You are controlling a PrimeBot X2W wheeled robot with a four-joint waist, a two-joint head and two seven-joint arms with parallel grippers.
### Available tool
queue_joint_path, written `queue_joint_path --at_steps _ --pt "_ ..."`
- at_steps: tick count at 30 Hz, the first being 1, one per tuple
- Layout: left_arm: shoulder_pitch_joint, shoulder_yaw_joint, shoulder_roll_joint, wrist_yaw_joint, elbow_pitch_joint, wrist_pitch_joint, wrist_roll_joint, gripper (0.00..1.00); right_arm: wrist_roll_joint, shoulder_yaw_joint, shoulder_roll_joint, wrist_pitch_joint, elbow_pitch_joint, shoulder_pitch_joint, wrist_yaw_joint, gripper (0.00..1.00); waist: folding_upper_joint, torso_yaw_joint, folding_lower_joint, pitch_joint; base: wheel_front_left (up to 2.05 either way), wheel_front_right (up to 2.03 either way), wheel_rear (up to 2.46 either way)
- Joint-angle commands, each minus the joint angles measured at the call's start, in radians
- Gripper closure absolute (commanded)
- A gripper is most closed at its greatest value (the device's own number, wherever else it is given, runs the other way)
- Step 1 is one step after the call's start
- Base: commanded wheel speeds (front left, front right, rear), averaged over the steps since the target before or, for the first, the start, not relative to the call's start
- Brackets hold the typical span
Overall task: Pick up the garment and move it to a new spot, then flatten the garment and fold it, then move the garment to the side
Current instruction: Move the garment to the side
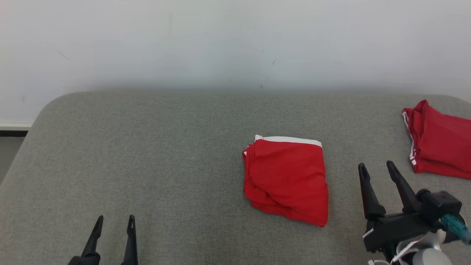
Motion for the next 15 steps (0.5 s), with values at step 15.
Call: queue_joint_path --at_steps 15 --pt "-0.058 -0.04 -0.015 0.009 0.015 -0.017 -0.011 0.0 -0.011 0.017 -0.038 0.133 0.37 -0.336 -0.003 0.0 0.0 0.079 0.0 0.067 0.0 0.0 0.0"
